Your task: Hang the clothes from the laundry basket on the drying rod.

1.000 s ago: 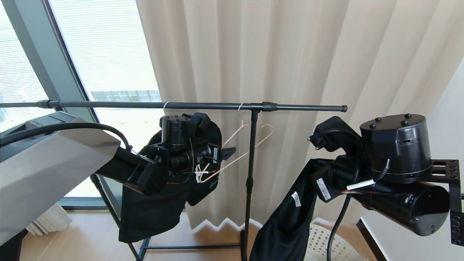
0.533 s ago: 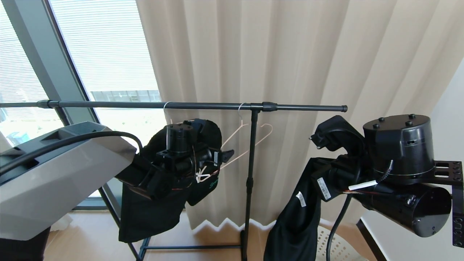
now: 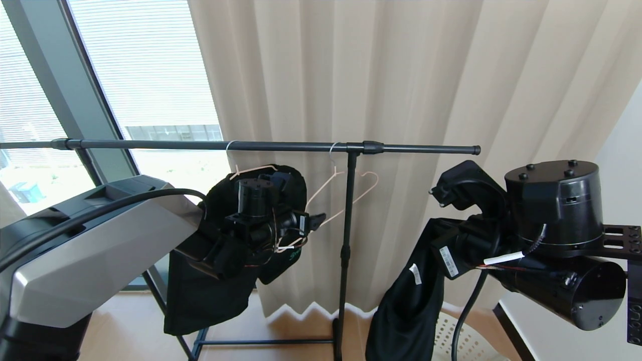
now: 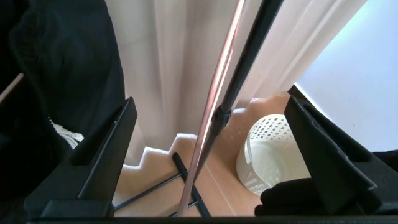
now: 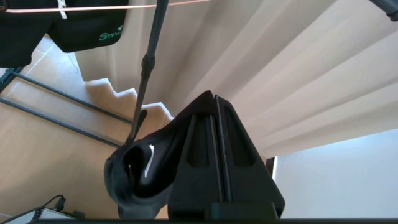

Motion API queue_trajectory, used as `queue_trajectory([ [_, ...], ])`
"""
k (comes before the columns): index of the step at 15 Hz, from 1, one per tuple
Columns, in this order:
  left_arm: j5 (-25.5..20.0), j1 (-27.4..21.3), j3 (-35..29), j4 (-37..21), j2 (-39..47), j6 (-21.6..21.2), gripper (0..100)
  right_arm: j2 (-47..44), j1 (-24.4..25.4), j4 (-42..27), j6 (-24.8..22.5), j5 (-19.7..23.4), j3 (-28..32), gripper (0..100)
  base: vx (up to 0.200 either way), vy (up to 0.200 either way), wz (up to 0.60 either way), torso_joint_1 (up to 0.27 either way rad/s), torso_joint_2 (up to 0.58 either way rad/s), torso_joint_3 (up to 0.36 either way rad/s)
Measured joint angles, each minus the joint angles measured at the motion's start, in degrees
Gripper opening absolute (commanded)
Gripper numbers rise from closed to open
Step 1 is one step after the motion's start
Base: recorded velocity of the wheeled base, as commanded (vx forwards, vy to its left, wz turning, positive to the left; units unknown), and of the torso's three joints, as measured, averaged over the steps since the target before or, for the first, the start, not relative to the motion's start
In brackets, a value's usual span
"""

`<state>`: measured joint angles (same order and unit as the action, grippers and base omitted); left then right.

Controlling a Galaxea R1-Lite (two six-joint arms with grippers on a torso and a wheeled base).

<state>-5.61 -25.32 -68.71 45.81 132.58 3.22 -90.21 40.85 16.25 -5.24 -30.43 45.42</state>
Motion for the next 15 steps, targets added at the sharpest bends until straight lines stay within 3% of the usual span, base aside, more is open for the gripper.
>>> queue_trajectory([
  [7,0.3,-0.1,-0.4,0.0,1.3,0.0,100,0.1,0.0,0.0,0.0,0.0,-0.5,0,0.000,0.000,0.00,0.000,0.00,0.000],
  [8,0.4,0.0,-0.3,0.0,1.5,0.0,0,0.1,0.1,0.0,0.0,0.0,-0.5,0,0.000,0.000,0.00,0.000,0.00,0.000],
  [15,0.2,0.1,0.8,0.1,1.3,-0.1,0,0.1,0.0,0.0,0.1,0.0,-0.8,0,0.000,0.000,0.00,0.000,0.00,0.000],
])
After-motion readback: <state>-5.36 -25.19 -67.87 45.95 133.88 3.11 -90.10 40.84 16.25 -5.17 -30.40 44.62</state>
